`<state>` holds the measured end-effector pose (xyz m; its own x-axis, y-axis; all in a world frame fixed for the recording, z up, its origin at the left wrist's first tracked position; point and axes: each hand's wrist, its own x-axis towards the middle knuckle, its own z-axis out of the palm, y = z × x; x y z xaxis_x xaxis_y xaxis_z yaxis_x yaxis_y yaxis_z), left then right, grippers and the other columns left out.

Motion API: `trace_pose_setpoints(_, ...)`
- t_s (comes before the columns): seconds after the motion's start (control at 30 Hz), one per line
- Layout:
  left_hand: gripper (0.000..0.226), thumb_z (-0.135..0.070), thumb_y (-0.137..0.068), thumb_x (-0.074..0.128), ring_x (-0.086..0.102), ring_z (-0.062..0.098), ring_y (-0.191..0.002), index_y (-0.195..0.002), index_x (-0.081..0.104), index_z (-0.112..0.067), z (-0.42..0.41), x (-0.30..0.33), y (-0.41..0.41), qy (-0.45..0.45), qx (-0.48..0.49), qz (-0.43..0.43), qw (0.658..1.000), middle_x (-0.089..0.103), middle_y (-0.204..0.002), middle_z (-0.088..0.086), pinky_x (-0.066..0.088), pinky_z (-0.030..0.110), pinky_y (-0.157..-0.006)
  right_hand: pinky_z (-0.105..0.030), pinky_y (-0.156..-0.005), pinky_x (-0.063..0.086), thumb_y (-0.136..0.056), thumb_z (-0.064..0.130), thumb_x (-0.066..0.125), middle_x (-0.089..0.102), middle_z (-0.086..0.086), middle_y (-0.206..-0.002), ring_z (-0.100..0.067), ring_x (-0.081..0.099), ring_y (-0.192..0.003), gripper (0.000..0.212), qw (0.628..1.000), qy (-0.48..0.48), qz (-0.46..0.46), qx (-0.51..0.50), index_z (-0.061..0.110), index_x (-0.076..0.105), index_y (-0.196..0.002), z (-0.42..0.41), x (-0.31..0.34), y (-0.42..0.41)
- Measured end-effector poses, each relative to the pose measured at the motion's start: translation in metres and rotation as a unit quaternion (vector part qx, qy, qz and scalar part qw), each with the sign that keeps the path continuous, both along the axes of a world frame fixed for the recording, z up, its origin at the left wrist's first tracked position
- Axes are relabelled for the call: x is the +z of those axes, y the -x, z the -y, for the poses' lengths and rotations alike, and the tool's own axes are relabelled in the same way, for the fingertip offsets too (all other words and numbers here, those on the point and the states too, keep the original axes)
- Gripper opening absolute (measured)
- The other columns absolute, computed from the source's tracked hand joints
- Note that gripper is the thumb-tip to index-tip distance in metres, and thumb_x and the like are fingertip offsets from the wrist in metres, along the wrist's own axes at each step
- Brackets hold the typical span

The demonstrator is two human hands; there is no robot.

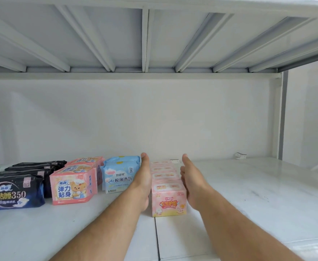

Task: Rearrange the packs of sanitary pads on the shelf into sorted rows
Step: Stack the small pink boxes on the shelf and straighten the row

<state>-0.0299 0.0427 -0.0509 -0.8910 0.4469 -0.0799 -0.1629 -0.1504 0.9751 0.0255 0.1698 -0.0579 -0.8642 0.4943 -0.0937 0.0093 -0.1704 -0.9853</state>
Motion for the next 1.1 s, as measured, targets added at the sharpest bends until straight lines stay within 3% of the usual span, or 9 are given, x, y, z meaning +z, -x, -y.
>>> trace_pose_setpoints(0.07, 0.076, -0.073, -0.092, 0.023, 0.074, 0.027, -0.072, -0.090, 0.068, -0.012, -0.006, -0.004, -0.001, 0.012, -0.022, 0.003, 1.000, 0.076, -0.081, 0.011, 0.055, 0.036, -0.070, -0.032, -0.063, 0.053, -0.099, 0.062, 0.038, 0.077, -0.004, -0.075, -0.022, 0.074, -0.072, 0.056, 0.999, 0.035, 0.009, 0.036, 0.014, 0.065, -0.091, 0.001, -0.007, 0.006)
trace_pose_setpoints(0.13, 0.080, -0.073, -0.093, 0.023, 0.074, 0.029, -0.072, -0.095, 0.070, -0.009, -0.006, -0.004, 0.000, 0.008, -0.029, 0.006, 1.000, 0.076, -0.086, 0.014, 0.056, 0.037, -0.069, -0.033, -0.065, 0.056, -0.098, 0.064, 0.036, 0.078, -0.007, -0.088, -0.027, 0.076, -0.078, 0.062, 0.998, 0.035, 0.001, 0.053, 0.013, 0.070, -0.103, -0.002, -0.012, 0.013)
trace_pose_setpoints(0.23, 0.080, -0.072, -0.093, 0.021, 0.074, 0.028, -0.071, -0.096, 0.070, -0.009, -0.007, -0.007, 0.003, 0.011, -0.039, 0.010, 0.999, 0.076, -0.087, 0.014, 0.055, 0.035, -0.065, -0.035, -0.067, 0.056, -0.098, 0.065, 0.037, 0.078, -0.005, -0.086, -0.027, 0.076, -0.078, 0.059, 0.998, 0.051, -0.004, 0.047, 0.016, 0.070, -0.098, -0.004, -0.016, 0.016)
trace_pose_setpoints(0.37, 0.083, -0.075, -0.092, 0.021, 0.074, 0.032, -0.082, -0.100, 0.072, -0.010, -0.007, -0.008, 0.002, 0.004, -0.041, 0.010, 0.999, 0.075, -0.095, 0.016, 0.056, 0.039, -0.076, -0.037, -0.070, 0.057, -0.095, 0.070, 0.037, 0.078, -0.006, -0.089, -0.030, 0.076, -0.081, 0.066, 0.997, 0.064, -0.002, 0.043, 0.015, 0.072, -0.105, -0.004, -0.013, 0.014)
trace_pose_setpoints(0.53, 0.085, -0.078, -0.088, 0.022, 0.073, 0.033, -0.088, -0.108, 0.071, -0.011, -0.007, -0.010, 0.005, -0.005, -0.033, 0.015, 0.999, 0.075, -0.099, 0.016, 0.056, 0.043, -0.080, -0.033, -0.065, 0.052, -0.099, 0.062, 0.037, 0.074, 0.003, -0.064, -0.018, 0.074, -0.065, 0.054, 0.998, 0.046, -0.008, 0.039, 0.018, 0.061, -0.079, -0.011, -0.013, 0.010)
trace_pose_setpoints(0.67, 0.084, -0.078, -0.088, 0.023, 0.074, 0.033, -0.088, -0.109, 0.071, -0.012, -0.007, -0.011, 0.004, -0.011, -0.040, 0.022, 0.999, 0.075, -0.100, 0.015, 0.056, 0.041, -0.076, -0.037, -0.078, 0.056, -0.097, 0.067, 0.034, 0.078, -0.005, -0.097, -0.024, 0.075, -0.087, 0.065, 0.997, 0.051, -0.002, 0.064, 0.014, 0.070, -0.109, -0.007, -0.011, 0.010)
trace_pose_setpoints(0.9, 0.086, -0.079, -0.088, 0.022, 0.074, 0.030, -0.087, -0.108, 0.071, -0.012, -0.005, -0.008, 0.002, -0.011, -0.036, 0.015, 0.999, 0.075, -0.098, 0.014, 0.056, 0.039, -0.077, -0.038, -0.089, 0.053, -0.095, 0.069, 0.037, 0.076, -0.002, -0.100, -0.023, 0.071, -0.100, 0.063, 0.999, 0.032, 0.004, 0.039, 0.014, 0.064, -0.110, -0.007, -0.007, 0.009)
trace_pose_setpoints(1.0, 0.083, -0.081, -0.087, 0.021, 0.074, 0.023, -0.088, -0.104, 0.069, -0.016, -0.005, -0.001, 0.012, 0.006, -0.011, -0.001, 1.000, 0.075, -0.097, 0.010, 0.053, 0.036, -0.080, -0.040, -0.120, 0.027, -0.088, 0.077, 0.039, 0.039, -0.001, -0.156, -0.019, 0.037, -0.143, 0.086, 1.000, 0.009, 0.009, 0.025, 0.018, 0.035, -0.152, -0.011, 0.004, 0.013)
trace_pose_setpoints(1.1, 0.078, -0.079, -0.088, 0.023, 0.066, 0.019, -0.100, -0.126, 0.055, -0.018, -0.010, 0.009, 0.020, 0.003, 0.013, -0.014, 1.000, 0.058, -0.123, -0.004, 0.045, 0.040, -0.101, -0.039, -0.123, 0.016, -0.086, 0.079, 0.039, 0.020, 0.000, -0.164, -0.018, 0.022, -0.150, 0.094, 1.000, 0.000, 0.004, 0.013, 0.021, 0.022, -0.157, -0.017, 0.015, 0.026)
